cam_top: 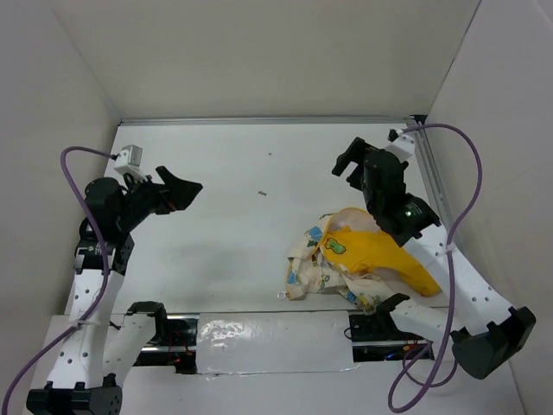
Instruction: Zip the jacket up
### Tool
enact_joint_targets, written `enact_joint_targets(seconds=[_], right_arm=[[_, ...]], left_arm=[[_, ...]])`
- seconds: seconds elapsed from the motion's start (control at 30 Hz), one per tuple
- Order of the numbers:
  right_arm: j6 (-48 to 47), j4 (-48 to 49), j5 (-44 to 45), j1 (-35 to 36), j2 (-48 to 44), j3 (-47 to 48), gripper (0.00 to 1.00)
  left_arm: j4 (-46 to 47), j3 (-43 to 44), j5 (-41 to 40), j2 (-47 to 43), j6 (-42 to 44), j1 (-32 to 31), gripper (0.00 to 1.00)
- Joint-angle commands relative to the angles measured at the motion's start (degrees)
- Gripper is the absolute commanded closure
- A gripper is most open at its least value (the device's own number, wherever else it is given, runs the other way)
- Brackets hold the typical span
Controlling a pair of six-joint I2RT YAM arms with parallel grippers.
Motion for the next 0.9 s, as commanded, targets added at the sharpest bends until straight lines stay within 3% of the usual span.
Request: enact_joint_targets(seconds=[0.0, 0.13, 0.2, 0.27, 0.47, 0.67, 0.87], right_arm=[[-2.04, 3.82, 0.55, 0.68, -5.15, -1.00, 0.00], [-4.59, -1.35, 4.84, 1.65, -6.39, -0.03, 0.00], [1.08, -6.43, 7.22, 1.39, -7.18, -0.20, 0.00], [0.59, -7.95, 1.63, 0.78, -8.50, -1.17, 0.00], [19.88, -17.33, -4.19, -2.91, -11.84, -9.34, 0.00], [26.07, -27.10, -9.37, -9.50, -10.53, -15.67, 0.00], [27.30, -26.41, -12.73, -18.99, -6.75, -21.20, 0.00]], left_arm=[[-0.38, 0.68, -0.38, -2.00, -4.12, -0.10, 0.01], [0.85, -2.57, 2.94, -2.53, -4.06, -0.10, 0.01], [-0.63, -1.09, 4.18, -1.65, -3.97, -0.10, 0.01], [-2.39, 0.58, 6.02, 0.36, -2.92, -0.10, 0.01], [0.49, -1.95, 16.56, 3.79, -2.12, -2.90, 0.01], [1.02, -4.41, 16.15, 10.29, -0.72, -13.07, 0.01], [3.31, -5.22, 12.98, 23.28, 0.16, -26.51, 0.01]])
